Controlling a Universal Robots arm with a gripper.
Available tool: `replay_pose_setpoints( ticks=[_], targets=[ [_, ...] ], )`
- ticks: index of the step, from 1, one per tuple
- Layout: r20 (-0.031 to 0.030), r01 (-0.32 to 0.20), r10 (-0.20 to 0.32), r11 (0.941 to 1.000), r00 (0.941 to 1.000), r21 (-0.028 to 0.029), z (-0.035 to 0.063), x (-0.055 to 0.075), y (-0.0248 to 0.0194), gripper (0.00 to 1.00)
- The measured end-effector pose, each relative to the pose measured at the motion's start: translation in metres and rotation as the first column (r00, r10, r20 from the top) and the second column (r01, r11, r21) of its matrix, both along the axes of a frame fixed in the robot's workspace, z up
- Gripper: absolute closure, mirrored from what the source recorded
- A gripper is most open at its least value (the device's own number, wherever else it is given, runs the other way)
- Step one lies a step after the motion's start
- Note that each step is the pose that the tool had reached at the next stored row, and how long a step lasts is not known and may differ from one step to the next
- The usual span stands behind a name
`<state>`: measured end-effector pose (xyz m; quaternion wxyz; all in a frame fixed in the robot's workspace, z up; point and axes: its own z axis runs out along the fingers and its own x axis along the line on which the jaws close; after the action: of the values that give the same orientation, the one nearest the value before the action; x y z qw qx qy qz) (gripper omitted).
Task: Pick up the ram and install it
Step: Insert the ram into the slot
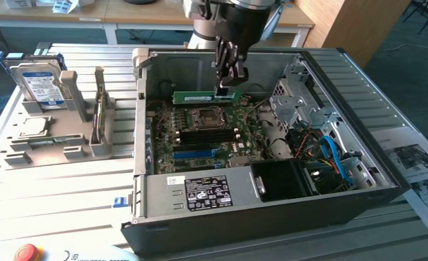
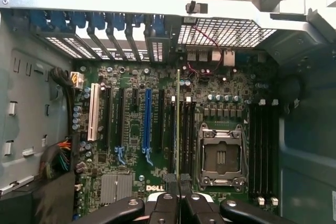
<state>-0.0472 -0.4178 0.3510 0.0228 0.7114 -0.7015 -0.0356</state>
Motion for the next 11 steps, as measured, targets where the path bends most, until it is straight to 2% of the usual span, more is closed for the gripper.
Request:
replay_pose_setpoints(
  ticks=[11],
  targets=[
    [0.0,0.0,0.0,1.0,1.0,0.0,-0.0183,0.0,0.0,0.88]
  ],
)
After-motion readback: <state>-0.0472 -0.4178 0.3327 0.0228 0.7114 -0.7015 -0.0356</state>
